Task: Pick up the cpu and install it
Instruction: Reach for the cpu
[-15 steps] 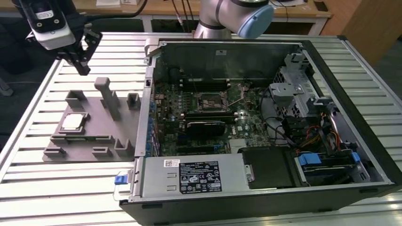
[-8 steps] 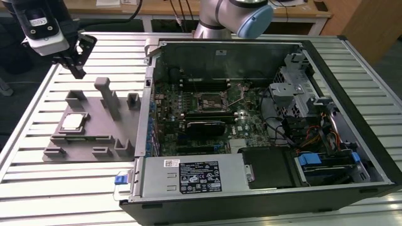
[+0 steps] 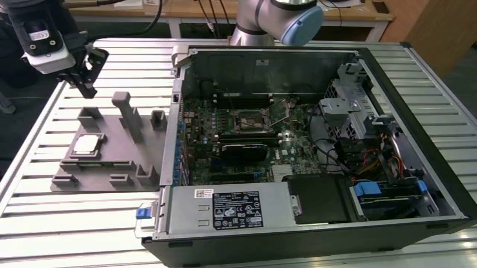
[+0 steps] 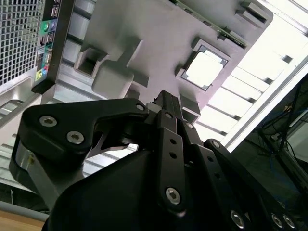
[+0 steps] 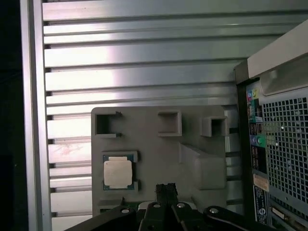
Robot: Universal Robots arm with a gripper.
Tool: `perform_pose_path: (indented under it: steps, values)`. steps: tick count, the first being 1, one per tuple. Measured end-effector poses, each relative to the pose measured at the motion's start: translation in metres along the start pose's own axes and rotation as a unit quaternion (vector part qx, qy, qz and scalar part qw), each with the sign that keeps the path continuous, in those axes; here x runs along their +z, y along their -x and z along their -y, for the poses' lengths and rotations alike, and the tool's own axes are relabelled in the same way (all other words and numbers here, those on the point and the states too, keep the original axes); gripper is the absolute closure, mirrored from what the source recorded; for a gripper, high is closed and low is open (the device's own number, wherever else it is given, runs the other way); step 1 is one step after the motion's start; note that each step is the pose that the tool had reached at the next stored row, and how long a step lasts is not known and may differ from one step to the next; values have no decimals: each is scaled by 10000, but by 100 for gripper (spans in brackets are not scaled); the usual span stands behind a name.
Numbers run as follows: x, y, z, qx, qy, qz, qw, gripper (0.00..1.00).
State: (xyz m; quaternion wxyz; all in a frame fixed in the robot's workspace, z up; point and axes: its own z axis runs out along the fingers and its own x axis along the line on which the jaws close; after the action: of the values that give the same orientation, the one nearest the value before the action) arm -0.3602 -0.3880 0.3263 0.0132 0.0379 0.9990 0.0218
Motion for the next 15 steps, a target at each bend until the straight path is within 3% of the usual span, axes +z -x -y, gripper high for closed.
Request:
perform_pose_path:
  steps: [15]
  values:
    - [194,-218,16,0,0,0,10000,89]
